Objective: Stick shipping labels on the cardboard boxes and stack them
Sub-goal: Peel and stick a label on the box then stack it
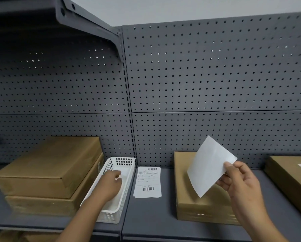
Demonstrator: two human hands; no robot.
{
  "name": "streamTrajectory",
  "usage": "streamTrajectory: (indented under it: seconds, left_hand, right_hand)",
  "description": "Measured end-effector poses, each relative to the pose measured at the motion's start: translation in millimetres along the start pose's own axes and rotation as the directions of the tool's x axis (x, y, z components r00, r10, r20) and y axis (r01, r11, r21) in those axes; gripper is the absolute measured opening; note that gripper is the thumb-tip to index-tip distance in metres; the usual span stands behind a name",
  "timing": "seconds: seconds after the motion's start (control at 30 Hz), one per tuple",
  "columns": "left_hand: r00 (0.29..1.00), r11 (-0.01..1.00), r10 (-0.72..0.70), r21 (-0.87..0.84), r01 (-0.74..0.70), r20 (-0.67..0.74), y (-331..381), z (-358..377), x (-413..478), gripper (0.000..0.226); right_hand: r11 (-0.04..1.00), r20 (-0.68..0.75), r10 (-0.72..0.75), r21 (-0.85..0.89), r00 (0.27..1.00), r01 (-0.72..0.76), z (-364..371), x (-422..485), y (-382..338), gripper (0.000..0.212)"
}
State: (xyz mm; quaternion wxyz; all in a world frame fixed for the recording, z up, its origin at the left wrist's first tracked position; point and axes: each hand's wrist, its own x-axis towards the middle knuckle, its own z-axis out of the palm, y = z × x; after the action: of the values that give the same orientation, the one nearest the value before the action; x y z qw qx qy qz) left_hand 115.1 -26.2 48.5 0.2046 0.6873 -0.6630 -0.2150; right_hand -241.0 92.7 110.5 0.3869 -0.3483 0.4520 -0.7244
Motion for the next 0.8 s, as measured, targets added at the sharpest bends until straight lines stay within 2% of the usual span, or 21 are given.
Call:
streamTrajectory:
  seconds: [0.07,0.13,0.23,0.33,0.4,0.5,0.57,0.63,0.7,0.8]
  left_hand:
    - [0.985,0.992,0.103,-0.057,-0.112,-0.141,20,-7,-15,0.035]
    - [0.949,0.970,0.217,-0.057,-0.236,-0.229,42,-6,-29,0.034]
    - [0.918,0.931,0.299,-0.130,-0.340,-0.261,69,1,-41,0.030]
    - [0.887,0.888,0.374,-0.172,-0.427,-0.271,95,12,-49,0.029]
    - [0.891,0.849,0.379,-0.290,-0.442,-0.248,114,20,-57,0.028]
    - [0.928,0.757,0.347,-0.544,-0.362,-0.136,140,36,-69,0.027]
    - [0.944,0.641,0.328,-0.741,-0.199,0.030,157,45,-76,0.028]
    - [0.930,0.462,0.315,-0.886,0.024,0.190,174,52,-85,0.034]
    - [0.902,0.337,0.329,-0.927,0.164,0.279,187,56,-91,0.048]
    - [0.883,0.314,0.351,-0.928,0.203,0.312,195,60,-92,0.072]
  right_hand:
    - [1.000,0.000,-0.008,-0.021,1.000,0.008,-1,1,0,0.011]
    - [0.999,0.012,-0.021,-0.034,1.000,0.021,-2,1,-1,0.010]
    - [0.998,0.043,-0.053,-0.042,0.998,0.055,-4,3,-5,0.006]
    - [0.984,0.078,-0.131,-0.110,0.988,0.139,-9,1,-11,0.013]
    - [0.961,0.107,-0.193,-0.178,0.975,0.210,-11,-3,-18,0.016]
    - [0.947,0.153,-0.234,-0.187,0.960,0.261,-13,-8,-26,0.015]
    - [0.937,0.211,-0.243,-0.203,0.947,0.286,-12,-14,-32,0.010]
    - [0.921,0.284,-0.264,-0.211,0.922,0.328,-12,-22,-37,0.006]
    - [0.890,0.357,-0.282,-0.249,0.890,0.381,-15,-28,-39,0.010]
    - [0.822,0.463,-0.263,-0.351,0.846,0.448,-29,-31,-39,0.017]
